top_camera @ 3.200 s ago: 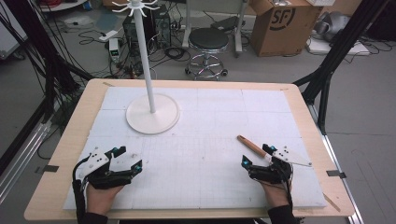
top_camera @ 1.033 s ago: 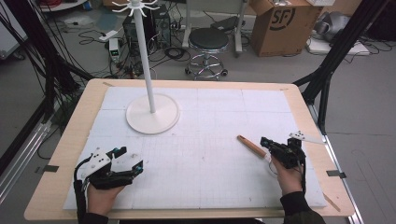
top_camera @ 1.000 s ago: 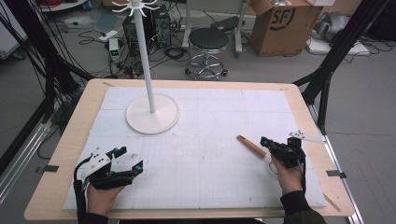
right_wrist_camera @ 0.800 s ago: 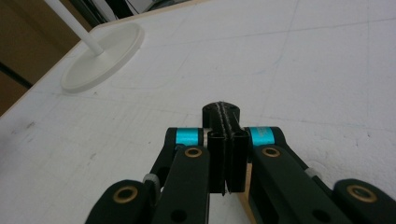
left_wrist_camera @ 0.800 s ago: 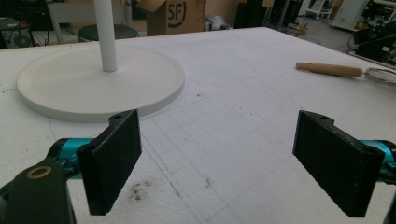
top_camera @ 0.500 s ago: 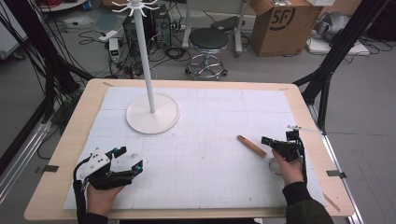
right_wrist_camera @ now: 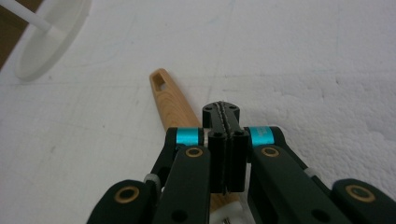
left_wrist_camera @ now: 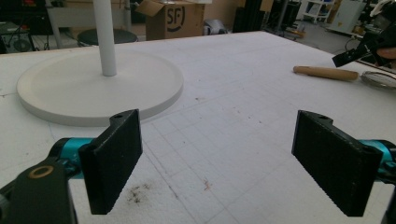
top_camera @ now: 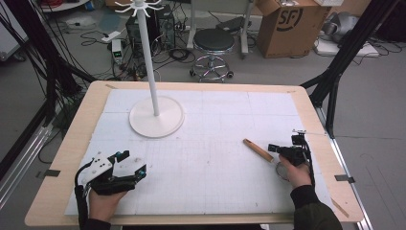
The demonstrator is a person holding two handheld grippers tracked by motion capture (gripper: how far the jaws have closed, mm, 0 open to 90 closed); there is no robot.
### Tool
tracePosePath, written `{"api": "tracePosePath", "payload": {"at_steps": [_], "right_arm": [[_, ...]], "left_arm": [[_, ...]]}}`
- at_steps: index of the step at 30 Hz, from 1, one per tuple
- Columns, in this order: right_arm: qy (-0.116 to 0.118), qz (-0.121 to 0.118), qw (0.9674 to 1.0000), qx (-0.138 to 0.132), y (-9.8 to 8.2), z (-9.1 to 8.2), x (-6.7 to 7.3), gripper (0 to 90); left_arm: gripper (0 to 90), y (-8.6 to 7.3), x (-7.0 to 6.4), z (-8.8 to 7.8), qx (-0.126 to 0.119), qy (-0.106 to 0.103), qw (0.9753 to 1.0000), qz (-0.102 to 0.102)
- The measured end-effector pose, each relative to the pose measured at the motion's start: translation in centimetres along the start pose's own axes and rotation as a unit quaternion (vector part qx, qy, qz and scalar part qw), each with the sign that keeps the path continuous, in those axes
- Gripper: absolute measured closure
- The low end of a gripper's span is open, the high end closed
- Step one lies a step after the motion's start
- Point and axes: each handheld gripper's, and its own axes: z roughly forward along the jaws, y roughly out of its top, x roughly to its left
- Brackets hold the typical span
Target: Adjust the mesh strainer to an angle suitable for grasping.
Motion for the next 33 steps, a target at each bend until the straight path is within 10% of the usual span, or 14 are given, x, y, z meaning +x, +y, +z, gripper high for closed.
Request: {"api": "tracePosePath", "payload": {"at_steps": [15, 33], "right_arm": [[-0.041, -0.023, 0.9974, 0.056, -0.6, 0.7, 1.1, 90.0], [-0.034, -0.024, 0.9982, 0.043, -0.9, -0.5, 1.4, 90.0]], "left_arm": [[16.6, 0.0, 0.0, -0.1, -0.001, 0.003, 1.0000, -0.002], [16.6, 0.0, 0.1, -0.2, -0.001, 0.006, 1.0000, -0.004]]}}
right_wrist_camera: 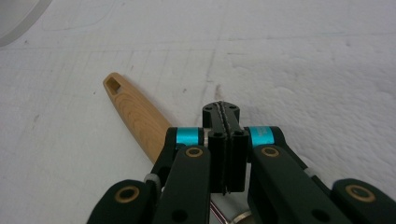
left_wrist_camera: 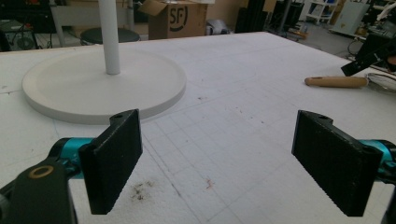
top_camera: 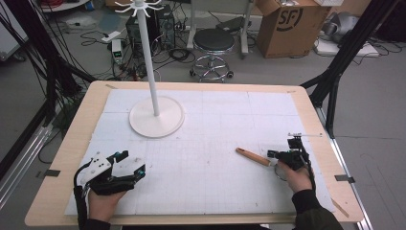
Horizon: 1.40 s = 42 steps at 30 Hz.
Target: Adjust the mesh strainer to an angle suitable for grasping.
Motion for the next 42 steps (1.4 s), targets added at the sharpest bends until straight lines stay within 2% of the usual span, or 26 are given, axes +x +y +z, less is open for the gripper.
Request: {"api": "tracePosePath", "payload": {"at_steps": [6, 13, 16, 18, 21, 33, 42], "right_arm": [[-0.001, 0.004, 1.0000, 0.001, -0.7, -1.1, -0.8, 90.0], [-0.002, 0.001, 0.9999, 0.014, -1.2, -1.2, -1.0, 90.0], [-0.003, -0.004, 0.9996, 0.027, -1.2, -1.1, -0.3, 90.0], [-0.018, -0.012, 0.9993, 0.032, -1.2, -1.1, 0.2, 90.0], [-0.019, -0.014, 0.9987, 0.044, -1.1, -1.3, 0.8, 90.0], [0.005, -0.017, 0.9985, 0.051, -1.7, -0.8, 2.0, 90.0], [0.026, -0.031, 0.9972, 0.063, -1.4, 1.2, 4.2, 90.0]], "left_arm": [[16.6, 0.0, -0.1, 0.1, 0.000, -0.001, 1.0000, 0.001], [16.6, 0.0, -0.1, 0.1, 0.002, -0.002, 1.0000, 0.002], [16.6, 0.0, -0.1, 0.0, 0.001, -0.001, 1.0000, 0.000], [16.6, 0.0, 0.0, 0.0, 0.000, 0.000, 1.0000, 0.000], [16.6, 0.0, -0.1, 0.0, -0.001, -0.001, 1.0000, -0.001], [16.6, 0.1, -0.1, 0.0, -0.001, -0.002, 1.0000, 0.000], [16.7, 0.0, -0.1, 0.0, -0.002, -0.002, 1.0000, -0.002]]}}
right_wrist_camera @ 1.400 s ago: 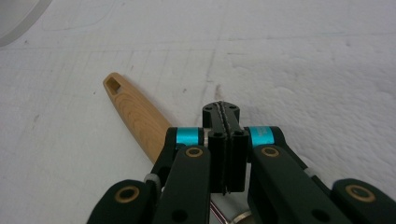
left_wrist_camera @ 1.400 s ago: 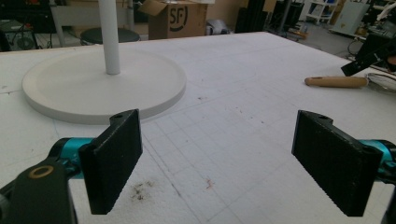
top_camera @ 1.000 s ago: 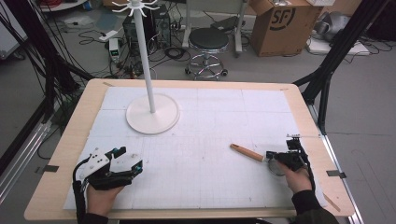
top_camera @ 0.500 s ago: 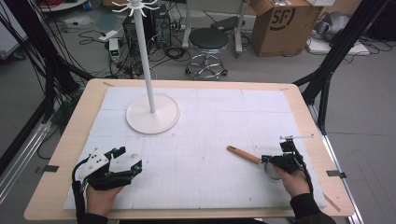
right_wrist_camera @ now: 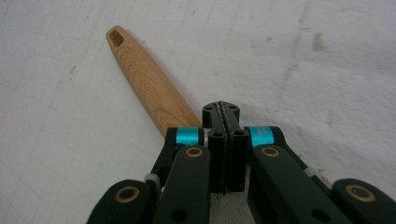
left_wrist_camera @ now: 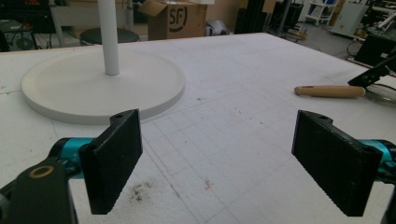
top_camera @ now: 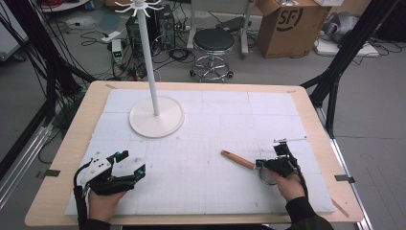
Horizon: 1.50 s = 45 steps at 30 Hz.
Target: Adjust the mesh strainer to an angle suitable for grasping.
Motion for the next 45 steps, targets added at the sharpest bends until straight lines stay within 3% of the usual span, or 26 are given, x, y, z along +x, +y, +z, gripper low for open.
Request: {"api": "tracePosePath", "payload": {"at_steps": [6, 15, 22, 27, 36, 45], "right_arm": [[0.016, -0.010, 0.9997, 0.012, 0.3, 1.6, 1.6, 90.0], [0.028, -0.023, 0.9991, 0.020, 0.6, 2.7, 3.1, 90.0], [0.029, -0.026, 0.9991, 0.014, 0.6, 2.3, 2.8, 90.0], [0.031, -0.023, 0.9993, 0.006, 0.2, 1.0, 2.3, 90.0], [0.062, -0.016, 0.9979, -0.007, -1.3, -0.7, 2.0, 90.0], [0.070, -0.017, 0.9974, 0.000, -1.4, 0.3, 2.3, 90.0]], "left_arm": [[16.7, 0.0, 0.0, 0.0, -0.002, -0.001, 1.0000, 0.000], [16.8, 0.0, 0.0, -0.1, -0.002, 0.000, 1.0000, 0.001], [16.8, 0.0, 0.1, -0.1, -0.003, 0.000, 1.0000, 0.000], [16.8, 0.0, 0.1, -0.1, -0.002, 0.000, 1.0000, -0.001], [16.8, 0.0, 0.0, 0.0, 0.000, 0.000, 1.0000, 0.000], [16.8, 0.0, 0.0, 0.0, 0.000, 0.000, 1.0000, -0.001]]}}
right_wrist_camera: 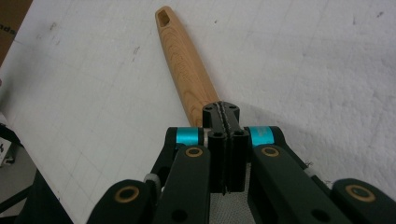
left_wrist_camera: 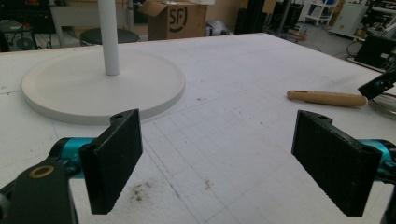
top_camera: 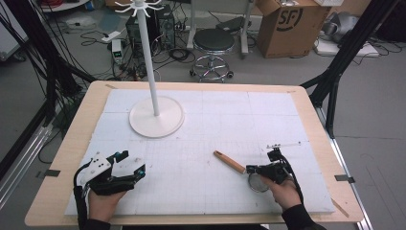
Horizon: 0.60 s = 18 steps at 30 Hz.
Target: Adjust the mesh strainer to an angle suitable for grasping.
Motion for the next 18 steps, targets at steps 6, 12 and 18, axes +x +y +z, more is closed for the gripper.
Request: {"api": "tracePosePath", "payload": {"at_steps": [6, 12, 18], "right_arm": [[-0.001, -0.005, 1.0000, 0.003, 0.4, 0.6, 0.6, 90.0], [0.003, -0.017, 0.9998, 0.007, 1.1, 1.8, 1.6, 90.0], [-0.007, -0.012, 0.9999, 0.004, 1.7, 1.3, 1.0, 90.0]], "left_arm": [[16.8, 0.0, 0.0, 0.0, -0.001, -0.001, 1.0000, 0.001], [16.8, 0.0, 0.0, 0.0, -0.001, 0.000, 1.0000, 0.001], [16.8, 0.0, 0.1, -0.1, -0.002, 0.000, 1.0000, -0.002]]}}
